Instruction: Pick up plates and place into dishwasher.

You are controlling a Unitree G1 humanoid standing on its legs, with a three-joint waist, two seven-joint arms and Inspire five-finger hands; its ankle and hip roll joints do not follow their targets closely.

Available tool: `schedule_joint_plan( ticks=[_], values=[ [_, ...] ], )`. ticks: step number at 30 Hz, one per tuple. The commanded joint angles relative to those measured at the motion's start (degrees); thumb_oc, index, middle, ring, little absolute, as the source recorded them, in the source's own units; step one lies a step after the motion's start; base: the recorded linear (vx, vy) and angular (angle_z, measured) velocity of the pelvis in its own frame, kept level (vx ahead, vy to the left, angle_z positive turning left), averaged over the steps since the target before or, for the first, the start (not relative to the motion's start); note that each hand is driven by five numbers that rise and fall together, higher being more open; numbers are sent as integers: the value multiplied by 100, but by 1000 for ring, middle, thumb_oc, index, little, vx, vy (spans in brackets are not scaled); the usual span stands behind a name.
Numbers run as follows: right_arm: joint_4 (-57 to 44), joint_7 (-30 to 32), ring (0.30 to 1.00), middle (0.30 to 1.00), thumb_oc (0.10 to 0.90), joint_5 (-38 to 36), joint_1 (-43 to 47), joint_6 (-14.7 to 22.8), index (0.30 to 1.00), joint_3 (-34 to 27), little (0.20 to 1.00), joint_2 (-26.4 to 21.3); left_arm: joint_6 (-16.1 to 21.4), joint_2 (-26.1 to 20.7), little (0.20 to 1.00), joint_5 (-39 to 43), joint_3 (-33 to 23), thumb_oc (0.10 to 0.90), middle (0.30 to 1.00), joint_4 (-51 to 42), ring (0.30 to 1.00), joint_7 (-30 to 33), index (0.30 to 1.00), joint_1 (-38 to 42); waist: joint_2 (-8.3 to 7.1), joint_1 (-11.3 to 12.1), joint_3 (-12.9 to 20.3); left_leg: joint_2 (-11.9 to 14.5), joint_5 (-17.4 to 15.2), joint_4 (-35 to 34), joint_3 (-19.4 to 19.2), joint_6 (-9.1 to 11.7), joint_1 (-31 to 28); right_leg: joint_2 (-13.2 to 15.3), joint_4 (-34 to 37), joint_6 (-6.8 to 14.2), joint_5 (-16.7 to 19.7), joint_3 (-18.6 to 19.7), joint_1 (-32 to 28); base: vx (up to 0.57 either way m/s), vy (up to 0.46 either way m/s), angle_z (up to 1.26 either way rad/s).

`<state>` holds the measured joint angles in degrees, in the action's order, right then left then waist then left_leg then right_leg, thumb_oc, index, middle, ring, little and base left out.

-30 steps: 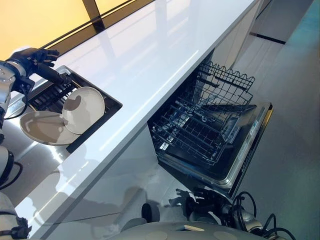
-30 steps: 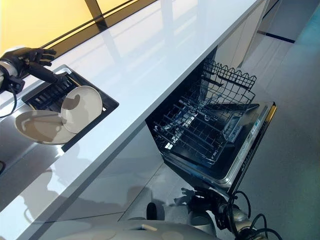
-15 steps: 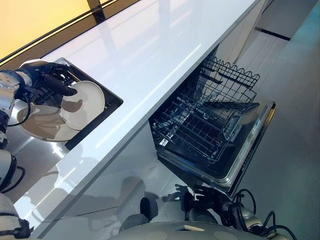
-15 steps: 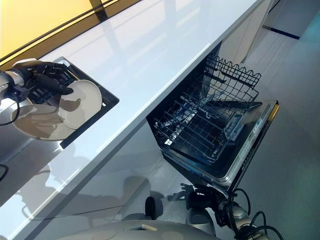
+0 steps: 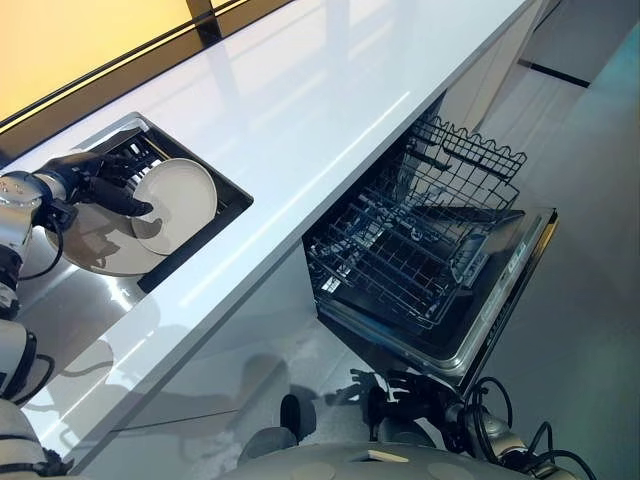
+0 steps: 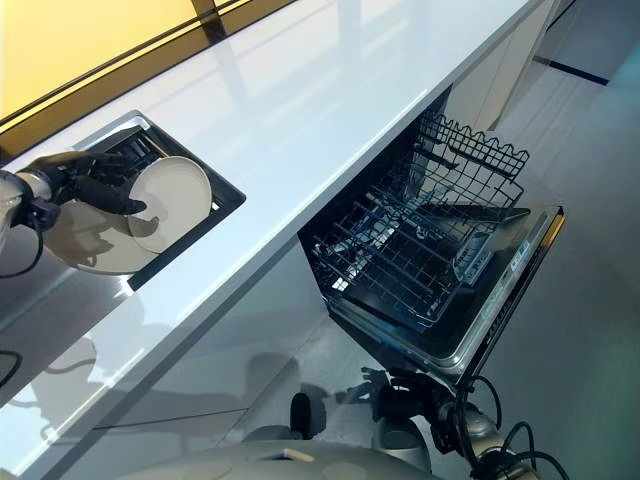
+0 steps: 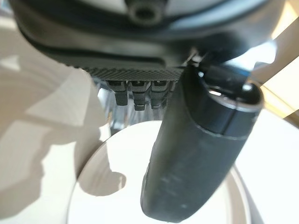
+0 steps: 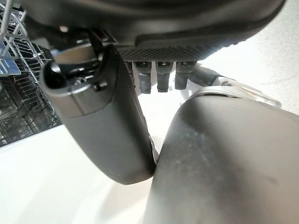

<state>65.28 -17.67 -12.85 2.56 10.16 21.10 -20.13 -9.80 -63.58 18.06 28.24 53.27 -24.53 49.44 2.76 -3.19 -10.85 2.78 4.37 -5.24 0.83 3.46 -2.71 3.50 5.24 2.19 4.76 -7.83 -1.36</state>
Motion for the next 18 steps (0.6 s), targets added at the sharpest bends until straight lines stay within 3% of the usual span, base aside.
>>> schedule_joint_plan(
  ticks=[1,18],
  values=[
    [-193,-67,900,900,800,61,-254,174,900,264,900,-316,459,-290,900,-20,-631,800,900,393,900,348,900,855,-79,-107,-174,-520,-280,53,-438,-381,42,59,-55,442,63,252,39,-37,13,2],
    [-398,7,900,900,800,-142,-97,246,900,326,900,-326,573,-113,900,195,-480,800,900,445,900,837,900,1248,-223,-179,-508,-510,-213,104,-530,-400,278,88,-141,454,191,351,337,-13,4,0]
  ],
)
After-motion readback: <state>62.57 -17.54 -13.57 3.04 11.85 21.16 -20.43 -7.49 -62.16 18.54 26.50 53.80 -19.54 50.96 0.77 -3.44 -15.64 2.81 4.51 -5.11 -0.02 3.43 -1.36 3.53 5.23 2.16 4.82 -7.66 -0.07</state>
